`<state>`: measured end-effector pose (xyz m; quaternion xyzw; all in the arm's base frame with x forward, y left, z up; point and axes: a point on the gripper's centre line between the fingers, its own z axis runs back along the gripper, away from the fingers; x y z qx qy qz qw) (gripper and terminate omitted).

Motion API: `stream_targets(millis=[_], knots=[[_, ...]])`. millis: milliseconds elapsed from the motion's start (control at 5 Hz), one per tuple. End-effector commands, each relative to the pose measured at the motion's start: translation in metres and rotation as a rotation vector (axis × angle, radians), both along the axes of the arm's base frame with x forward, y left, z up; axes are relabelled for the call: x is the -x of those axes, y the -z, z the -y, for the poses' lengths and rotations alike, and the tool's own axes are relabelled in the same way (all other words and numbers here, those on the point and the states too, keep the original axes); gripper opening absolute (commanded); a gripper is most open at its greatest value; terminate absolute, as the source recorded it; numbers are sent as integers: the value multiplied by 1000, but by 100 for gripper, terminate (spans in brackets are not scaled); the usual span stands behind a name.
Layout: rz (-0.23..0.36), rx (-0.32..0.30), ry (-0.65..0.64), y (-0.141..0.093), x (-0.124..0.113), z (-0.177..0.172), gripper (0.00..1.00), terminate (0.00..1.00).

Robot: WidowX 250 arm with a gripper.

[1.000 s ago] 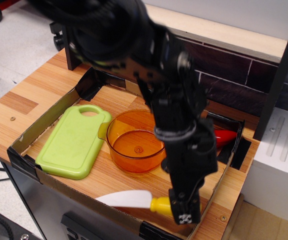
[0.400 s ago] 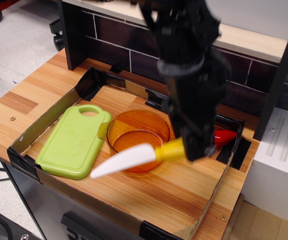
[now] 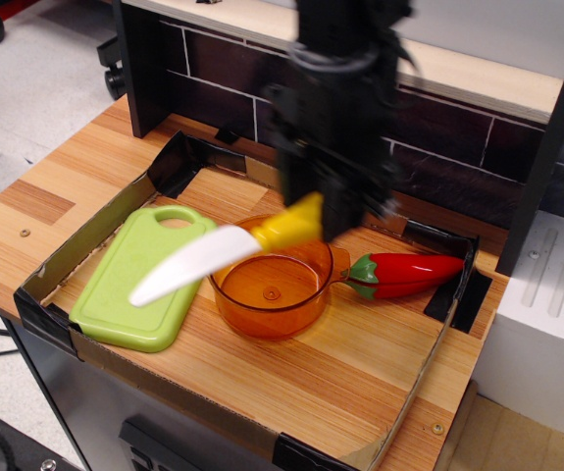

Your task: Put knife in pot

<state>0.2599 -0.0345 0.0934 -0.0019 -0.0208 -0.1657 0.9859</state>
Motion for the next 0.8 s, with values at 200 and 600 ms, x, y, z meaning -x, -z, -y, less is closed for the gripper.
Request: stream_targets(millis=[200, 600], knots=[[-7, -37, -60, 24, 19, -33, 100, 0], [2, 58, -70, 7, 11, -15, 100, 0]])
